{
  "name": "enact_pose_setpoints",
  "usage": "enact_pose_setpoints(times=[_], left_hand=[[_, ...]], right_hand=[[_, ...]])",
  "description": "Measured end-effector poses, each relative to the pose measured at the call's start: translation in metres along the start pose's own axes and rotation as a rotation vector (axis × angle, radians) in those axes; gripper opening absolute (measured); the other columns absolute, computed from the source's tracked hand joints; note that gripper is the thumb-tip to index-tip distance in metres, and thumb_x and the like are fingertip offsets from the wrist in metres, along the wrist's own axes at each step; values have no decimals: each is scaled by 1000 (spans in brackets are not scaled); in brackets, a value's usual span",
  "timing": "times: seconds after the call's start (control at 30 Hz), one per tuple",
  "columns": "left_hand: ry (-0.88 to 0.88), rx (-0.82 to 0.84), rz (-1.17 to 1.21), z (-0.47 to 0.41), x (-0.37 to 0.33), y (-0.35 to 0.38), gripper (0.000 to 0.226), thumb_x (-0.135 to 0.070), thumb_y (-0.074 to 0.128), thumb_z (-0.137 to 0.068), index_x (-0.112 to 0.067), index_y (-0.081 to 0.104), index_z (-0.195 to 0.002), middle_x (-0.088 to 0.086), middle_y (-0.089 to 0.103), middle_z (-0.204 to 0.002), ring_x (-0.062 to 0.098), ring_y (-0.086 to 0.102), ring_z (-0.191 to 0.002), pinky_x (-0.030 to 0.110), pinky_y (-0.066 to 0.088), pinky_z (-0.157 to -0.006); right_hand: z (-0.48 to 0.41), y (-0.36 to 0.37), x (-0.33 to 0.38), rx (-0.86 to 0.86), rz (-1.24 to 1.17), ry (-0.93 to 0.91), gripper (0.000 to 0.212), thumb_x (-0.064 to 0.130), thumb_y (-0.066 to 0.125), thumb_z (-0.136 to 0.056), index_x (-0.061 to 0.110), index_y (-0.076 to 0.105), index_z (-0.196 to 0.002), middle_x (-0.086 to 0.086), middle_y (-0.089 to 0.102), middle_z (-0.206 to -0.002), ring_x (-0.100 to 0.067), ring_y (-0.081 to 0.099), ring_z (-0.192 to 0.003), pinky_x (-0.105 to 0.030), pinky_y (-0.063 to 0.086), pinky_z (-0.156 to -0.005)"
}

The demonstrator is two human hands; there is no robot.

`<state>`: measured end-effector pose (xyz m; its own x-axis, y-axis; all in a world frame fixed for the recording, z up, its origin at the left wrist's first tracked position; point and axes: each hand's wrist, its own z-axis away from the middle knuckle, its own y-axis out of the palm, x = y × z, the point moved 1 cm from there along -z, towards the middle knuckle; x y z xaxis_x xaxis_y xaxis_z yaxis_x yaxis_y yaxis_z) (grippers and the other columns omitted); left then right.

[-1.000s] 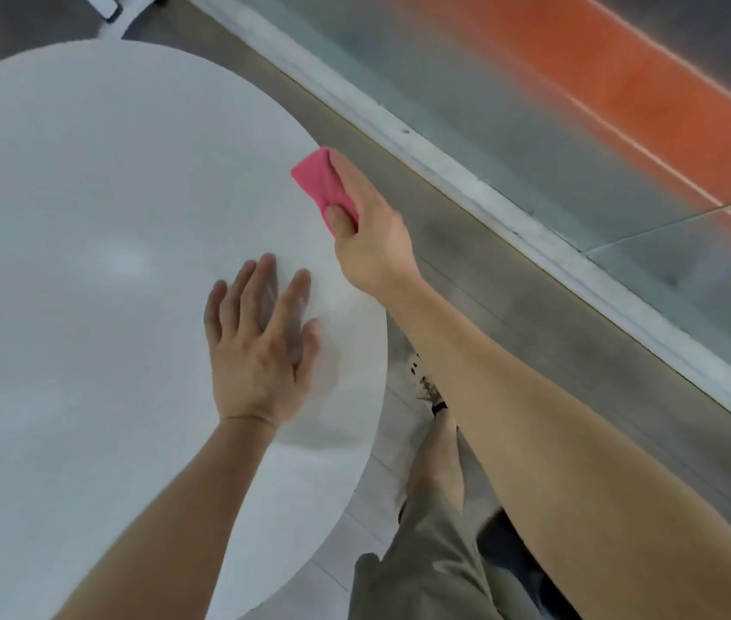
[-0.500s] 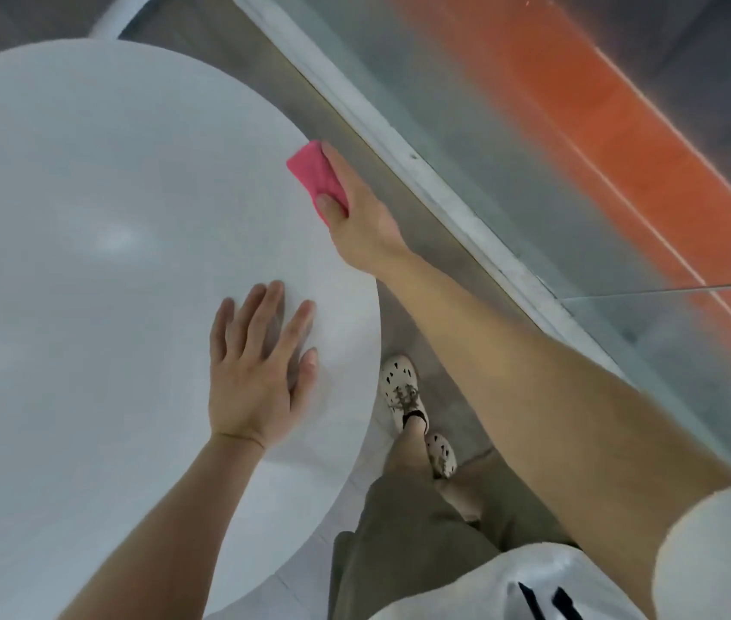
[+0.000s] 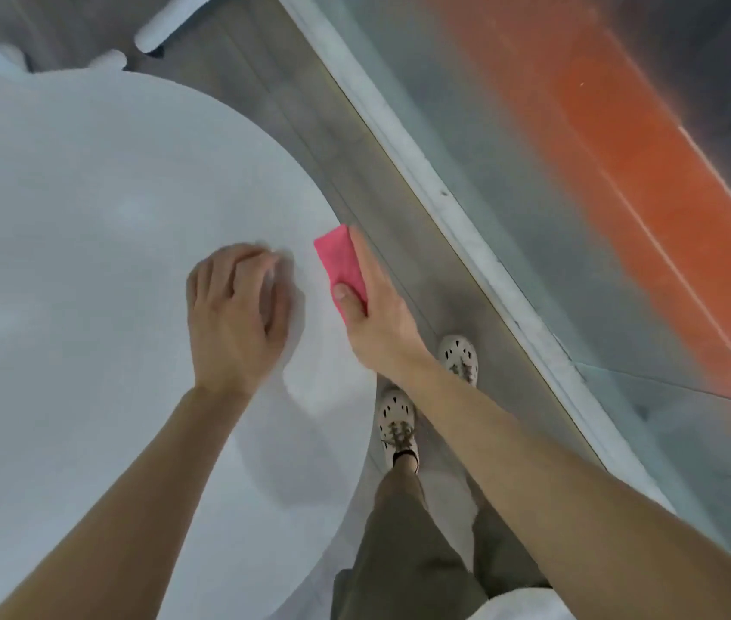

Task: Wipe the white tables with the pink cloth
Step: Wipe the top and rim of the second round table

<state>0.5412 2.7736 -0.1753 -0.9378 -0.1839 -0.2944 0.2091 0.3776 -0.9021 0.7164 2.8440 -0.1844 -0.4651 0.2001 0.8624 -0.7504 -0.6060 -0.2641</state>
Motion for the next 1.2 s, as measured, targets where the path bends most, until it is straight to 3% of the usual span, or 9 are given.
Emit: enact_pose_setpoints(times=[0.17, 0.33, 0.47, 0.6, 0.7, 0.9, 1.0, 1.1, 1.2], left_hand=[[-325, -17, -178, -74, 29, 21, 49, -35, 48, -111, -14, 52, -155, 16, 46, -165, 36, 38, -157, 52, 29, -128], [-487, 70, -249, -91, 38, 41, 60, -47, 34, -113, -21, 39, -166, 13, 31, -176, 33, 23, -165, 54, 15, -134], [-504, 41, -257, -87, 36, 44, 57, -46, 36, -113, -23, 41, -165, 11, 32, -176, 29, 23, -166, 52, 15, -134], [-531, 34, -271, -90, 32, 43, 58, -42, 41, -111, -21, 43, -165, 12, 33, -175, 28, 24, -165, 53, 17, -134], [-520, 32, -303, -89, 31, 44, 59, -46, 37, -112, -20, 43, -165, 12, 33, -176, 28, 24, -165, 54, 19, -133], [-532, 15, -291, -91, 28, 44, 58, -41, 44, -110, -18, 45, -163, 13, 34, -175, 29, 26, -165, 56, 21, -132], [-512, 15, -291, -91, 28, 43, 57, -37, 48, -109, -18, 45, -163, 14, 33, -175, 30, 26, -165, 56, 21, -132], [-530, 5, -281, -91, 27, 43, 58, -38, 47, -109, -17, 46, -163, 15, 34, -175, 31, 26, -165, 57, 21, -132], [-524, -1, -268, -91, 27, 42, 58, -40, 44, -111, -15, 47, -163, 17, 35, -174, 31, 27, -165, 58, 22, -131]], right_hand=[[-98, -5, 40, 80, -4, -119, 63, 23, 48, -115, 43, 27, -170, 20, 37, -171, -7, 43, -149, -21, 35, -112], [-5, -8, 0, 41, -67, -88, 63, 29, 45, -117, 44, 17, -171, 37, 27, -168, -1, 45, -147, -20, 44, -110], [18, -13, -2, 112, -78, -11, 66, 30, 47, -115, 42, 13, -171, 36, 32, -166, 1, 46, -141, -24, 47, -107], [-98, -9, 35, 131, -59, -140, 60, 23, 52, -114, 25, 31, -171, 10, 42, -170, -7, 43, -151, -16, 34, -119], [-175, 2, 70, 233, 52, -290, 60, 18, 53, -113, 22, 33, -171, 4, 38, -174, -15, 43, -152, -12, 29, -112], [-98, -22, 40, 211, 59, -353, 57, 19, 43, -118, 23, 25, -173, 16, 21, -179, -1, 28, -161, -19, 41, -120], [-59, -40, 21, 261, 73, -322, 61, 19, 44, -118, 26, 18, -173, 20, 16, -179, 2, 24, -161, -9, 37, -117], [-100, -31, 44, 299, 105, -288, 62, 17, 43, -117, 28, 18, -173, 19, 17, -179, 0, 27, -161, 2, 31, -108], [-191, 1, 86, 363, 158, -338, 64, 10, 44, -113, 26, 26, -173, 8, 29, -177, -11, 36, -156, -11, 31, -116]])
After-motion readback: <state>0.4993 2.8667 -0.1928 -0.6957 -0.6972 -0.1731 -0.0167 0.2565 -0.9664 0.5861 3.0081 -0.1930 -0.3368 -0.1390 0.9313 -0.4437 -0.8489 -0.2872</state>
